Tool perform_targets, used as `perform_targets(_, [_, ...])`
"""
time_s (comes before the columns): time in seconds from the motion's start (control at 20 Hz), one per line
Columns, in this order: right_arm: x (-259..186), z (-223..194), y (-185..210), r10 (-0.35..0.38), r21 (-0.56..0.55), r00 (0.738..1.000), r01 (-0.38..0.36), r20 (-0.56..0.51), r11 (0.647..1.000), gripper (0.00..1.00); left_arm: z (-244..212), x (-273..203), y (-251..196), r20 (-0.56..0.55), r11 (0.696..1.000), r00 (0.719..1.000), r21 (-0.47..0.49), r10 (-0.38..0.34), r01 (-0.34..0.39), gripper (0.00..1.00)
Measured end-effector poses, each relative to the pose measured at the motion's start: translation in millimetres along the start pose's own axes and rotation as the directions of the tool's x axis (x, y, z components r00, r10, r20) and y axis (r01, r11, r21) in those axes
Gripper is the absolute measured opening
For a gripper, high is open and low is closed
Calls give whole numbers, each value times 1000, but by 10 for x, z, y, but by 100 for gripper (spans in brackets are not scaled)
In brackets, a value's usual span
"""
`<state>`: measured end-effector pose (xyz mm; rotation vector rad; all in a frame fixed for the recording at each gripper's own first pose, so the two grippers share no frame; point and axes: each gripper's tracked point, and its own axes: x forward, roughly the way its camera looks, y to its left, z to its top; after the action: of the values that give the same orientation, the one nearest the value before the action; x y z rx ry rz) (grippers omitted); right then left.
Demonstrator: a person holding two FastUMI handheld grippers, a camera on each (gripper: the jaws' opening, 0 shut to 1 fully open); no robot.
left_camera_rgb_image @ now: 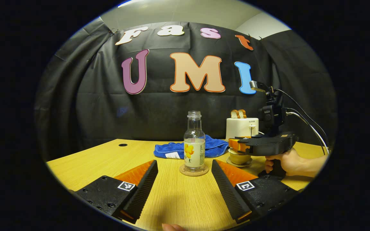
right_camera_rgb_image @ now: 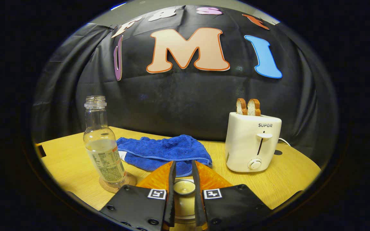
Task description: Open the teacup lid with one hand, grasp the water bottle and pour water into the teacup with the other hand; after pouring, place the water bottle on the coaster and then close the teacup lid.
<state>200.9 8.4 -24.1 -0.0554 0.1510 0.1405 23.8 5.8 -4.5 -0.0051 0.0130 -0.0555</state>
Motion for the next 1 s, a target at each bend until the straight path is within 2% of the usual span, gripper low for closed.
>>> perform_targets(0.3, [12,-25,-26,4,30,1000,-3,-10,1000,28,6,-4,6,0,1000,1000,0,1,-1,98])
perform_targets(0.5, [-21,0,-16,12,41,1000,-12,6,999,36,7,-7,6,0,1000,1000,0,0,0,98])
perform_targets(0.65, [-31,36,4,12,22,1000,-13,26,1000,66,3,-10,5,-1,1000,1000,0,1,-1,98])
perform_targets(0.8, [-70,63,-73,-5,57,999,2,51,998,95,4,-7,13,-1,1000,1000,0,4,-4,98])
perform_targets(0.9, [-192,202,-110,-35,51,990,28,139,998,94,7,-7,22,0,1000,1000,0,8,-8,98])
perform_targets(0.95, [-205,192,-164,-65,56,988,58,140,997,98,4,-15,24,0,1000,1000,0,10,-10,98])
perform_targets(1.0, [-305,153,-145,-59,53,988,52,142,997,97,13,-7,29,1,1000,1000,1,13,-13,98])
